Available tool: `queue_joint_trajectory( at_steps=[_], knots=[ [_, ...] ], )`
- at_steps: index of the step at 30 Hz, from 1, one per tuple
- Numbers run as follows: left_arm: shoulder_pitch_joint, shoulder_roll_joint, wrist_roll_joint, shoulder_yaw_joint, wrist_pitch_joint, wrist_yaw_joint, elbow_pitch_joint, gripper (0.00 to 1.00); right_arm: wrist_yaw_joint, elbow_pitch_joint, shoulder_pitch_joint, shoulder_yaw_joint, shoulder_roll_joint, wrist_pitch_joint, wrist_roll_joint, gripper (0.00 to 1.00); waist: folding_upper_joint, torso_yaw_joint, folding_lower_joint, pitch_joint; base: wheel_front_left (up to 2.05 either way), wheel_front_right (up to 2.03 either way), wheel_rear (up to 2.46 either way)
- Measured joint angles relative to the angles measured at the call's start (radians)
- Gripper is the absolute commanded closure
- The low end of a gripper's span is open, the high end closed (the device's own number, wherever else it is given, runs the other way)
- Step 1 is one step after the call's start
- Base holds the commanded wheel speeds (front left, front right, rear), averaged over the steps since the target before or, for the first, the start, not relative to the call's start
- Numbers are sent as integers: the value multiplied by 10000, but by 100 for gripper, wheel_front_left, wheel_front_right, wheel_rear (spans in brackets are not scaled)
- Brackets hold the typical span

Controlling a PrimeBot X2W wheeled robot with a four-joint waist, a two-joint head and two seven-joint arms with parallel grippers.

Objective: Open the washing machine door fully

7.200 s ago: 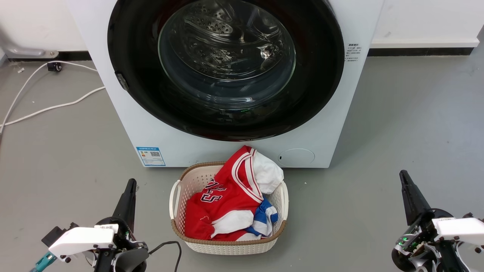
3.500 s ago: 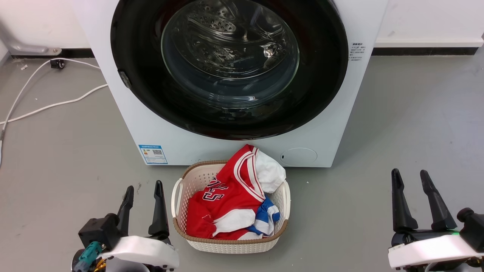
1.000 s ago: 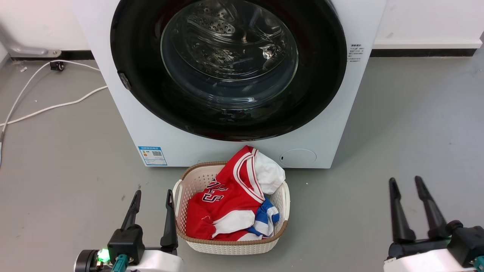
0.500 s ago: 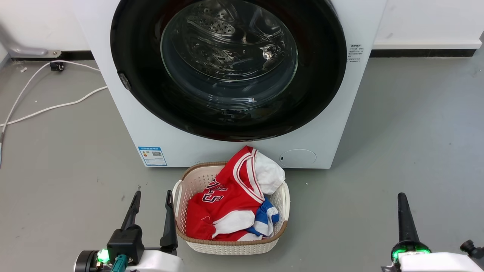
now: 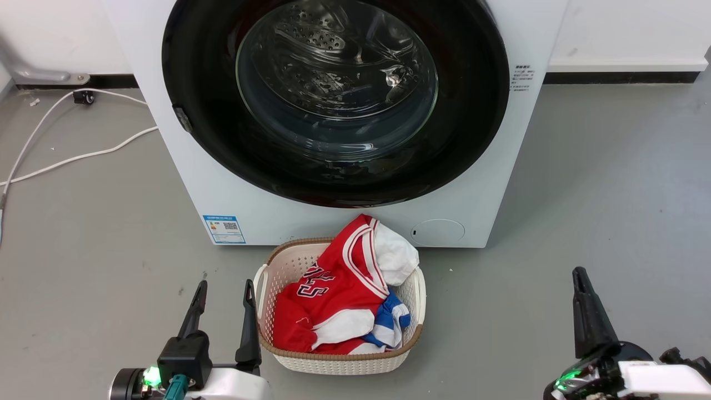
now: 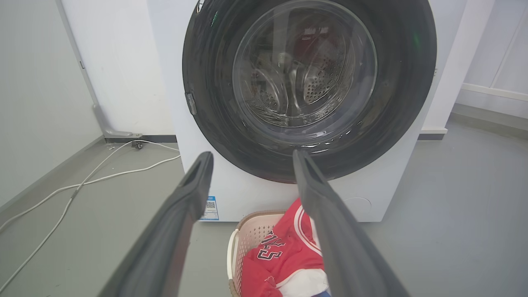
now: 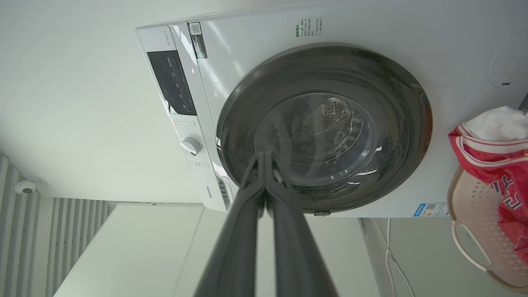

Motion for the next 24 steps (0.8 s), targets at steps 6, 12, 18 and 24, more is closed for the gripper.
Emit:
queue_joint_trajectory(
  at_steps=[6, 12, 18, 24],
  knots=[
    [0, 2, 13, 0, 0, 31, -2, 0, -2, -211, 212, -483, -6, 1149, 552, 100, 0, 17, 0, 6, 0, 0, 0],
    [2, 2, 29, 4, 0, 90, -27, 0, -2, -420, 360, -656, -4, 1883, 777, 100, 0, 18, 0, 11, 0, 0, 0],
    [4, 0, 61, -19, 0, 163, -67, 0, 0, -497, 433, -773, -6, 1983, 869, 100, 0, 47, 0, 37, 0, 0, 0],
    [2, 2, 134, 10, 0, 180, -151, 0, 0, -410, 397, -957, -4, 1900, 711, 100, 0, 81, 0, 131, 0, 0, 0]
  ],
)
